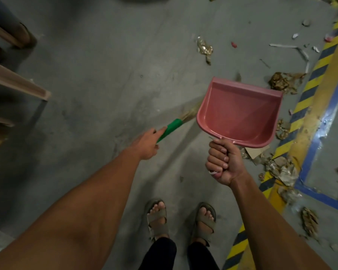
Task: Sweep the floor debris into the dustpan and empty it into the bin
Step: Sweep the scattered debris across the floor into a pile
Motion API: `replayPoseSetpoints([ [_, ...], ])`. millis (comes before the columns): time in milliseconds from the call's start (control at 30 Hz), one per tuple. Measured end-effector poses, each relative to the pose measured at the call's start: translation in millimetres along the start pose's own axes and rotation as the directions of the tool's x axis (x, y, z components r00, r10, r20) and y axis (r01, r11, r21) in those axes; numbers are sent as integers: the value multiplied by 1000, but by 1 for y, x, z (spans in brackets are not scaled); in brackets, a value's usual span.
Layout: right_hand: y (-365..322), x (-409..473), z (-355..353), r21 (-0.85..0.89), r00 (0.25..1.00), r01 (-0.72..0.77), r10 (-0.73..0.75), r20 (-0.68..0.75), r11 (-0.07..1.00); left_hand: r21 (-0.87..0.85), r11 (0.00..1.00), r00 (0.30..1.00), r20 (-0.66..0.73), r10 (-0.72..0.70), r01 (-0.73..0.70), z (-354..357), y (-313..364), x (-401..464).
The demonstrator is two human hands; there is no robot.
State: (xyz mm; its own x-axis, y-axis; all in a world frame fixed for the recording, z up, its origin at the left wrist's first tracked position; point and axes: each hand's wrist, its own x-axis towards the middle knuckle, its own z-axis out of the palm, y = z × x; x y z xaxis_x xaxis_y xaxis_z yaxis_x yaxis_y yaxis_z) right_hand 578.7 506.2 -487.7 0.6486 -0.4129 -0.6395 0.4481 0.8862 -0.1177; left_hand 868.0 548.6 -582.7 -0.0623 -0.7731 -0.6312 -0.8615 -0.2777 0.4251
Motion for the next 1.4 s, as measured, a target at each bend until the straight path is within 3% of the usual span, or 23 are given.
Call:
replayPoseSetpoints([
  [133, -12, -2, 16, -1, 999, 53, -53, -5, 999, 17, 998, 989, -133, 58, -57, -27, 6, 0],
  [300, -31, -1, 18, 26, 996, 81, -82, 34, 996, -91, 989, 934, -328, -140, 116, -61, 16, 23],
  [433, -53, 7, 3, 41, 995, 94, -95, 34, 995, -174, 959, 908, -319, -271, 225, -79, 40, 73],
  [533, -75, 16, -9, 48, 994, 99, -100, 31, 994, -148, 956, 921, -266, -286, 254, -84, 65, 117],
  [633, -100, 20, -21, 61, 993, 110, -112, 22, 992, -42, 981, 964, -181, -193, 189, -81, 97, 157],
  [767, -138, 21, -41, 89, 993, 116, -118, 10, 989, 114, 992, 997, -34, 65, -61, -72, 142, 203],
  [933, -183, 13, -53, 100, 989, 146, -144, -22, 984, 219, 896, 920, 157, 359, -387, -80, 193, 227],
  [1067, -219, 11, -48, 103, 986, 164, -164, -16, 981, 238, 850, 880, 52, 472, -470, -103, 204, 236],
  [1200, -252, 18, -36, 103, 985, 174, -174, -13, 979, 176, 913, 901, -173, 398, -369, -143, 202, 253],
  [1400, -293, 43, -15, 98, 979, 204, -204, -7, 974, 102, 995, 907, -416, 62, -21, -216, 208, 303],
])
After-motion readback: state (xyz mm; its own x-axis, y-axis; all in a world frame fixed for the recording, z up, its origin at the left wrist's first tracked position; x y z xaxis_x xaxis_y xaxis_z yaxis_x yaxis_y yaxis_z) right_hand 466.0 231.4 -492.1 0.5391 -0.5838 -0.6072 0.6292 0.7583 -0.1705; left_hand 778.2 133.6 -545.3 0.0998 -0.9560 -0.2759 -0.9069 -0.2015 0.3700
